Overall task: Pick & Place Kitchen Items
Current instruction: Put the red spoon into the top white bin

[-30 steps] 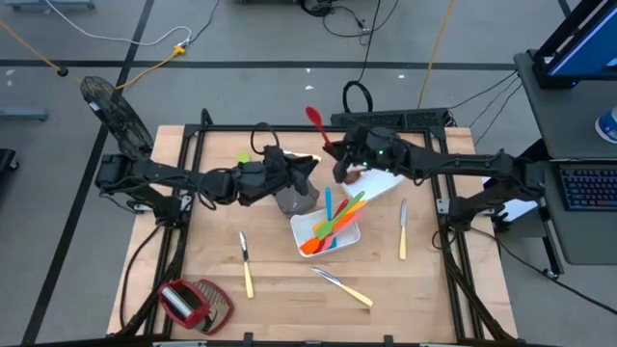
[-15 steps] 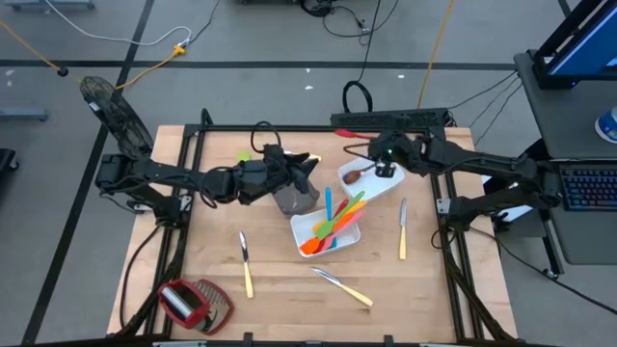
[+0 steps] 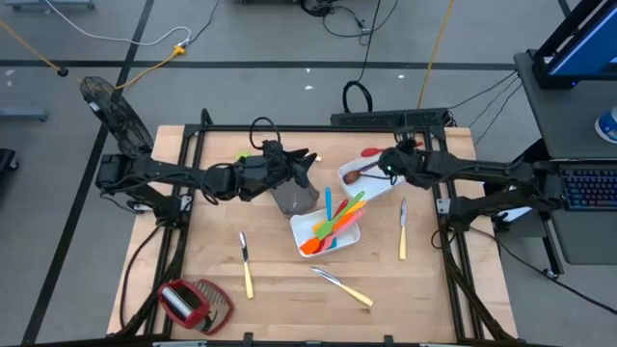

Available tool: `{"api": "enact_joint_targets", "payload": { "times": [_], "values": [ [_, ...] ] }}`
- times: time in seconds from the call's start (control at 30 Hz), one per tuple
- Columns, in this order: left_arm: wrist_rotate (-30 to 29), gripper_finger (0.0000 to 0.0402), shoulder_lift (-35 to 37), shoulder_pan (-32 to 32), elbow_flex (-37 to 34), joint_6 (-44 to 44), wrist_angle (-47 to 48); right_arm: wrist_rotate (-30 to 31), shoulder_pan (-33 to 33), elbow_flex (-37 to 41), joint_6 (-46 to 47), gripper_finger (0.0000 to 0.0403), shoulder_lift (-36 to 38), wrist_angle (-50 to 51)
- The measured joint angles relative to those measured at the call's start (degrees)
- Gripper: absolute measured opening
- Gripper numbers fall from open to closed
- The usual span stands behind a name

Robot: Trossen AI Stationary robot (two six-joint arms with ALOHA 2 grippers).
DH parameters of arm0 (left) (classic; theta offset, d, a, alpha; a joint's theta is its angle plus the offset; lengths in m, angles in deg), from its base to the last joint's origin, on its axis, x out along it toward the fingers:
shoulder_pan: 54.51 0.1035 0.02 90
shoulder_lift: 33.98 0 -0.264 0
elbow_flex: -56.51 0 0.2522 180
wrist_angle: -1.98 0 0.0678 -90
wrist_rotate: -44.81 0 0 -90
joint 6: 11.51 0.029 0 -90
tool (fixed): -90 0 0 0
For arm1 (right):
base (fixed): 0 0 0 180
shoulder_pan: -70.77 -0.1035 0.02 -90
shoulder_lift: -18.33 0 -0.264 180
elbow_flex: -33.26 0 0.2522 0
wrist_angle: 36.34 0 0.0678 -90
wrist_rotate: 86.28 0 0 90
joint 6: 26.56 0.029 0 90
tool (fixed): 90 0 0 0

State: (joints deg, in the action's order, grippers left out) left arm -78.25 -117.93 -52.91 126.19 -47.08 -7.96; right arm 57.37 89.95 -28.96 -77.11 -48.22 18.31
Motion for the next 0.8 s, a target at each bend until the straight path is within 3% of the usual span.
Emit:
{"api": "enact_joint_targets", "payload": {
  "times": [0.33, 0.5, 0.8],
  "values": [
    [-0.5, 0.0191, 0.0, 0.32, 0.0, 2.32, 0.25, 7.29, -0.11, 10.52, -26.86, 0.0038, 4.81, -19.06],
    [-0.55, 0.0191, 0.0, 0.7, 0.0, 2.34, 1.96, 1.38, -1.03, 12.74, -37.69, 0.0032, 6.94, -30.42],
    [-0.59, 0.0191, -0.02, 1.77, 0.0, 2.31, 4.23, -5.0, -6.33, 13.62, -42.29, 0.0037, 7.47, -30.29]
  ]
}}
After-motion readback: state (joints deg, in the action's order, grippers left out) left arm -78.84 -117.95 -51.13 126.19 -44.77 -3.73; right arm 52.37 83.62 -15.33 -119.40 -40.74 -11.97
